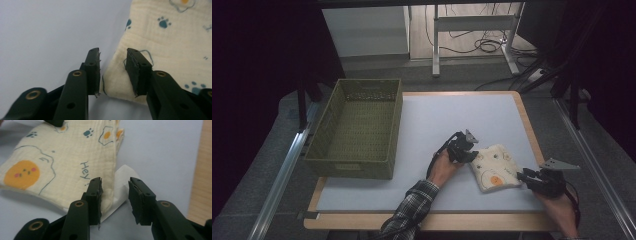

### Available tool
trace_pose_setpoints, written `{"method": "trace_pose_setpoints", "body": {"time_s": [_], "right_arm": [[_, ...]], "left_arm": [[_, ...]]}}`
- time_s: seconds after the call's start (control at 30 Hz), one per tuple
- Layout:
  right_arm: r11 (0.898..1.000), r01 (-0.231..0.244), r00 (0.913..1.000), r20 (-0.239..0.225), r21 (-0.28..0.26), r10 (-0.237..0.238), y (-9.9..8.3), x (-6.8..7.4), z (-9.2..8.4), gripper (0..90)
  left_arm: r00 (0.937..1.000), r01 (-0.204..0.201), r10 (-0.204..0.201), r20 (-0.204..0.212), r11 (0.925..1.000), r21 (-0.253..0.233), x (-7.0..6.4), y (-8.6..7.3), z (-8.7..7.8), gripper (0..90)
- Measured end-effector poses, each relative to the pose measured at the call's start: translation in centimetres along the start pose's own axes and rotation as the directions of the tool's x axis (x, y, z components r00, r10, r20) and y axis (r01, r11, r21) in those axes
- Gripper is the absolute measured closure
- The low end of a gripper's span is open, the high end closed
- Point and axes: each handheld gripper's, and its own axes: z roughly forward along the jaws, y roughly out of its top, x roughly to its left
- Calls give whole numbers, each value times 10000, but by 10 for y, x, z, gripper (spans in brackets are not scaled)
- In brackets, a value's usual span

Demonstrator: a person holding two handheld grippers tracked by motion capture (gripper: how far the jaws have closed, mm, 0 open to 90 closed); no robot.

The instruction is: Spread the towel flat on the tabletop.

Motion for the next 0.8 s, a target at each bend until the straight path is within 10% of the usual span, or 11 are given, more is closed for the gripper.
{"method": "trace_pose_setpoints", "body": {"time_s": [0.1,0.3,0.53,0.8], "right_arm": [[9998,193,9995,-245,63,-191,2,6,-1,632],[9990,430,9990,93,-150,-429,13,7,-4,518],[9990,54,9998,-212,450,-45,5,2,13,455],[9980,275,9989,-404,565,-252,5,15,16,615]], "left_arm": [[9988,-216,218,-442,9998,40,2,-1,-6,670],[9941,1040,-1022,353,9932,-527,12,-6,-19,537],[9883,1521,-1520,77,9883,-70,14,-18,-6,347],[9860,1640,-1634,335,9864,-151,4,-21,-7,538]]}}
